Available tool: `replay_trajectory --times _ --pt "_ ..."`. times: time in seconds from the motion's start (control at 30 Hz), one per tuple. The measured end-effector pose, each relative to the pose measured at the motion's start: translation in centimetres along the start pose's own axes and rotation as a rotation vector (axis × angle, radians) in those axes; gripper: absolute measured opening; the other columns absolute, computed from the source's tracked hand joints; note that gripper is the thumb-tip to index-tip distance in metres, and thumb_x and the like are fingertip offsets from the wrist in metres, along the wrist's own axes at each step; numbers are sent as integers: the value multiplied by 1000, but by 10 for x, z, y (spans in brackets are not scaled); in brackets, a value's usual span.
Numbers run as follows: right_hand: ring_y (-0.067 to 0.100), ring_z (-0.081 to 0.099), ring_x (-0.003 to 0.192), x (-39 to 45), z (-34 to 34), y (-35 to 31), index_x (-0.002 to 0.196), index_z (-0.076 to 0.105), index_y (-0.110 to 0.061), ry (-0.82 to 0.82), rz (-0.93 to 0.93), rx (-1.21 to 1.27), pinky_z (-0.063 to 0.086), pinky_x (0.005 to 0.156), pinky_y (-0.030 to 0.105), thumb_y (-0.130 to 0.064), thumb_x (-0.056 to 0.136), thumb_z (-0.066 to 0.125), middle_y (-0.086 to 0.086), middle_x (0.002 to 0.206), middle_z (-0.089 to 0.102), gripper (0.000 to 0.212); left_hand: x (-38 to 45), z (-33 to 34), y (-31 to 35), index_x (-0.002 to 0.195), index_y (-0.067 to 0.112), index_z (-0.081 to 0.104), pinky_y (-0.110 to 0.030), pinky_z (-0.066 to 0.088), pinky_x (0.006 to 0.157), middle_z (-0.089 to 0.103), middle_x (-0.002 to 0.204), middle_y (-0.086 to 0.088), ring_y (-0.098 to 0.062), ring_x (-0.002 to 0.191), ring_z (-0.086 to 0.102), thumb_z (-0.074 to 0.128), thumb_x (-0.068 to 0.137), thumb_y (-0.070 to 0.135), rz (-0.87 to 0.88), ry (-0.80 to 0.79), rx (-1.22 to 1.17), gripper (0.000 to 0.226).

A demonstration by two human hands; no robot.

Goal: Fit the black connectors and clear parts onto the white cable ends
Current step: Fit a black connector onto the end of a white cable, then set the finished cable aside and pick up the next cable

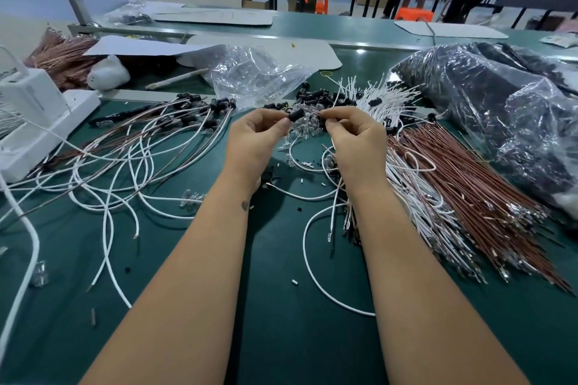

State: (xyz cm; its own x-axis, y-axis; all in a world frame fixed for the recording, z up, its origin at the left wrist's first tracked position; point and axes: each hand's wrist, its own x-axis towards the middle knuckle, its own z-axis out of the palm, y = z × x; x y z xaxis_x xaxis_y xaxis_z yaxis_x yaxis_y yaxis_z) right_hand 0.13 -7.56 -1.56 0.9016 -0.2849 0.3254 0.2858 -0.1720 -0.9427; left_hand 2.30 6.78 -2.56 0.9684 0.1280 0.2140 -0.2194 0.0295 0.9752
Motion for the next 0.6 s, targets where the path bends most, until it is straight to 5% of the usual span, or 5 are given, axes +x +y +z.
replay_trajectory --times 0.23,0.6 --pt "14 49 65 0 2 0 81 71 -20 41 -16 -133 45 61 30 -8 83 65 13 83 63 14 0 -15 2 77 27 70 -11 39 44 57 69 0 1 46 44 69 86 14 -11 -83 294 16" --pt "21 54 75 -2 2 -3 74 67 -19 61 -66 -297 49 70 37 -6 79 63 10 87 61 15 1 -14 -1 75 30 69 -8 39 48 56 55 18 2 48 44 69 87 23 24 -105 376 14"
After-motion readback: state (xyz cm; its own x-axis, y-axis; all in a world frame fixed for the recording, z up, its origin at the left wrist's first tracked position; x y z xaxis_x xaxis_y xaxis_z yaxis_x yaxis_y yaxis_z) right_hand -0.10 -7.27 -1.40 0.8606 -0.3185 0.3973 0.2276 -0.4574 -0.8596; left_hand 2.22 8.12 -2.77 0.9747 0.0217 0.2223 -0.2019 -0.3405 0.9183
